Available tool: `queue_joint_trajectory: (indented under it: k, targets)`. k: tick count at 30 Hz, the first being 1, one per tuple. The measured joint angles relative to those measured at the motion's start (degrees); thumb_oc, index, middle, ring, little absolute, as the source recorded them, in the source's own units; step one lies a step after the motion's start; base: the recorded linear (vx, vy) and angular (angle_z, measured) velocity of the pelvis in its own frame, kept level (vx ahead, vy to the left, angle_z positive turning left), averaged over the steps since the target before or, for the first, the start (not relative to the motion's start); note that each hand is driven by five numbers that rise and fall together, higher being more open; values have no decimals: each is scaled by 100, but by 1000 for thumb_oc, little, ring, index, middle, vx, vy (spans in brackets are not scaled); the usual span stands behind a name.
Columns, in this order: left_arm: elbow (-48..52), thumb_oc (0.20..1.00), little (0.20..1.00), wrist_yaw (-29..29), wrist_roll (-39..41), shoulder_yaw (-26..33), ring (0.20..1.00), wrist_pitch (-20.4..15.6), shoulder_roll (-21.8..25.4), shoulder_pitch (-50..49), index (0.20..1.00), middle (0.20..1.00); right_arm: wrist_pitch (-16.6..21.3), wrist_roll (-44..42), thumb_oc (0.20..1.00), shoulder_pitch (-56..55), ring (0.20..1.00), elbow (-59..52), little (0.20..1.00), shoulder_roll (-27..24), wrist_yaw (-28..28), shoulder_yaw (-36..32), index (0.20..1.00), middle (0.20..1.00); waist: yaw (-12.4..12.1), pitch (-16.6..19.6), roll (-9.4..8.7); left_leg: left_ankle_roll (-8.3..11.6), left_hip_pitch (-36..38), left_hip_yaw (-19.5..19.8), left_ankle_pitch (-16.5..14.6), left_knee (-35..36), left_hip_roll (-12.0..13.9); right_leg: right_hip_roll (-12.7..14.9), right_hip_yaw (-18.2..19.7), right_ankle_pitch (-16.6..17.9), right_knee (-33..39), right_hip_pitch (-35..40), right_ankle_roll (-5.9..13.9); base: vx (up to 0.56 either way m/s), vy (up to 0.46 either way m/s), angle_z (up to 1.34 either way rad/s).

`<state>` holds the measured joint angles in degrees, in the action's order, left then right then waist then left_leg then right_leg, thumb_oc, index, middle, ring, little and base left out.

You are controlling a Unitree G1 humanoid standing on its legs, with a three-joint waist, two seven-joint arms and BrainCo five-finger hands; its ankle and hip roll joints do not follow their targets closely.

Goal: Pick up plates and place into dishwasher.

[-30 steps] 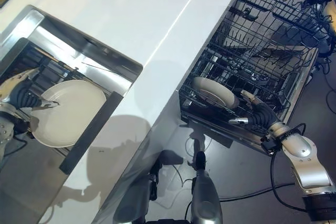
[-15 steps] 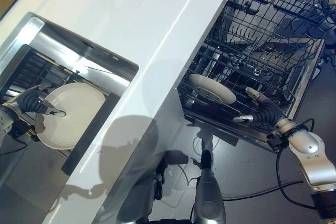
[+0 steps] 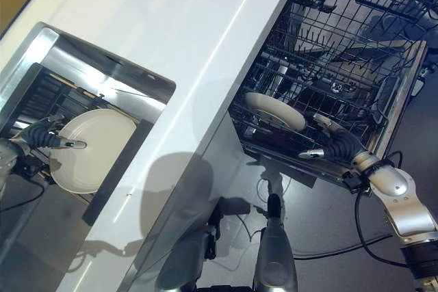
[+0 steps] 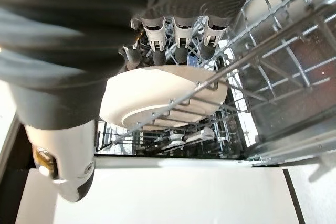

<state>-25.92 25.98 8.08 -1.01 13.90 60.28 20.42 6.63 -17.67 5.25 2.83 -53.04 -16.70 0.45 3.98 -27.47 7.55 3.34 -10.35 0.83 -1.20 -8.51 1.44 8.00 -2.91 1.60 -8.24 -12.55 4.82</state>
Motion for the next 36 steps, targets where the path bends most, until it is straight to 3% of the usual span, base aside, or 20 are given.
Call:
queue_joint_trajectory:
  k: [6,14,15,16,17,18,19,36]
  targets:
    - [2,1000,1000,909,985,-83,1000,24,224,0,1000,1000,2,-2,1000,41,1000,11,1000,-9,35,76,1000,1000,-29,0,1,-13,84,1,11,84,-19,18,-6,-4,21,56,14,9,15,1]
    - [2,1000,1000,1033,1655,-289,1000,50,436,11,1000,1000,66,-120,1000,142,1000,14,1000,-179,236,314,1000,1000,-33,-4,-6,-14,100,46,12,86,-17,18,-74,-4,62,137,14,-20,-48,4]
    - [3,922,922,1037,1724,-314,922,51,452,11,922,922,66,-182,1000,143,1000,9,1000,-204,251,338,1000,1000,-32,-5,-10,-14,101,56,12,86,-18,17,-78,-4,69,149,14,-29,-54,6]
    - [13,730,730,1037,1784,-342,730,51,492,11,730,730,66,-222,1000,138,1000,4,1000,-212,280,353,1000,1000,-32,-10,-17,-14,100,66,12,87,-18,17,-83,-3,86,161,15,-18,-33,7]
    - [36,730,730,1039,1817,-377,730,51,533,11,730,730,67,-227,1000,123,1000,4,1000,-213,301,357,1000,1000,-25,-12,-21,-14,103,83,12,90,-20,17,-91,-2,106,181,16,-15,-27,6]
    - [63,401,401,1040,1844,-413,401,51,574,11,401,401,67,-228,1000,119,1000,4,1000,-213,333,369,1000,1000,-28,-15,-30,-14,108,86,12,97,-20,17,-94,-2,111,186,16,-10,-21,5]
    - [68,200,200,1039,1855,-427,200,46,606,14,200,200,80,-229,1000,123,1000,4,1000,-212,345,380,1000,1000,-30,-18,-36,-14,107,89,12,103,-19,16,-97,-2,116,186,16,0,0,0]
    - [225,200,200,1193,1980,-452,200,52,885,-7,200,200,129,-395,1000,119,1000,3,1000,-207,419,408,1000,1000,-46,-38,-202,-13,183,113,12,171,-4,10,-193,0,247,341,15,-1,-5,1]
